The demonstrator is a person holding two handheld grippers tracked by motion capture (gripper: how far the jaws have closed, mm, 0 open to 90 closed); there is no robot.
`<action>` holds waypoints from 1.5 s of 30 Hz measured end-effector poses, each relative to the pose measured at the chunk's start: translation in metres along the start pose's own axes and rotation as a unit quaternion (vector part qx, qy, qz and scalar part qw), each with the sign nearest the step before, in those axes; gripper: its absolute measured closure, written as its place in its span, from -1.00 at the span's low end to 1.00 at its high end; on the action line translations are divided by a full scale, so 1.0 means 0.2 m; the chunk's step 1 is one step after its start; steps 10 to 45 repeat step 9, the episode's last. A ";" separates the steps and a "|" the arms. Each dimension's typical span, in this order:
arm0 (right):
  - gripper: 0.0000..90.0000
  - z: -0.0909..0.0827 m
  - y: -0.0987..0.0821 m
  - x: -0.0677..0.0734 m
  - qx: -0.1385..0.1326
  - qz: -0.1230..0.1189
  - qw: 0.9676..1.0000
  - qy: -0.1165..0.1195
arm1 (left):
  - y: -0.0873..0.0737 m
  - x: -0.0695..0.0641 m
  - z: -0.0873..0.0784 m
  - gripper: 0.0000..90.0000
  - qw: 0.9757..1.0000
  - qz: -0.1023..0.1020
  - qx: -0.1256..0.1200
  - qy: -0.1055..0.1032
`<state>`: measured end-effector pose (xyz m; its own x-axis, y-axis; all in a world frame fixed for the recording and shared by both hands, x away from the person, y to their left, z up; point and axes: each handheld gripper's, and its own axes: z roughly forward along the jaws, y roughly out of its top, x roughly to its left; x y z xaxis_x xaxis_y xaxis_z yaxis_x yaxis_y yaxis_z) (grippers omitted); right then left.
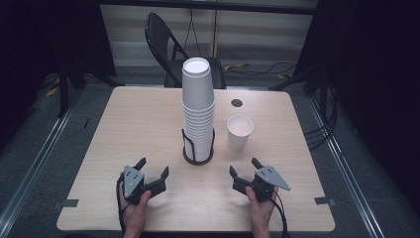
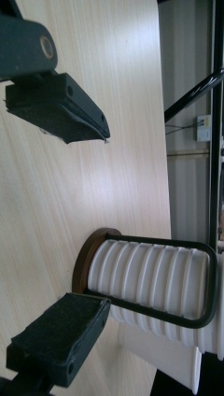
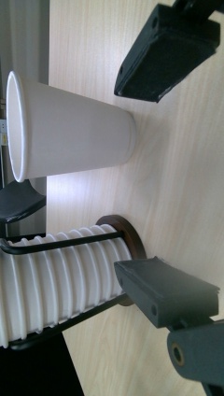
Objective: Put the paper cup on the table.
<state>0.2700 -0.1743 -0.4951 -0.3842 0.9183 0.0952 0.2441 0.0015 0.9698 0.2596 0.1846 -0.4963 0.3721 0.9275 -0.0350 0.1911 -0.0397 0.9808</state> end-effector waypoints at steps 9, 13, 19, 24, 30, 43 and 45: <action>-0.71 -0.02 -0.01 0.00 -0.012 0.003 1.000 0.017 | 0.00 0.00 0.00 -0.65 1.000 -0.006 -0.005 0.004; -0.71 -0.02 -0.01 0.00 -0.012 0.003 1.000 0.017 | 0.00 0.00 0.00 -0.65 1.000 -0.006 -0.005 0.004; -0.71 -0.02 -0.01 0.00 -0.012 0.003 1.000 0.017 | 0.00 0.00 0.00 -0.65 1.000 -0.006 -0.005 0.004; -0.71 -0.02 -0.01 0.00 -0.012 0.003 1.000 0.017 | 0.00 0.00 0.00 -0.65 1.000 -0.006 -0.005 0.004; -0.71 -0.02 -0.01 0.00 -0.012 0.003 1.000 0.017 | 0.00 0.00 0.00 -0.65 1.000 -0.006 -0.005 0.004; -0.71 -0.02 -0.01 0.00 -0.012 0.003 1.000 0.017 | 0.00 0.00 0.00 -0.65 1.000 -0.006 -0.005 0.004; -0.71 -0.02 -0.01 0.00 -0.012 0.003 1.000 0.017 | 0.00 0.00 0.00 -0.65 1.000 -0.006 -0.005 0.004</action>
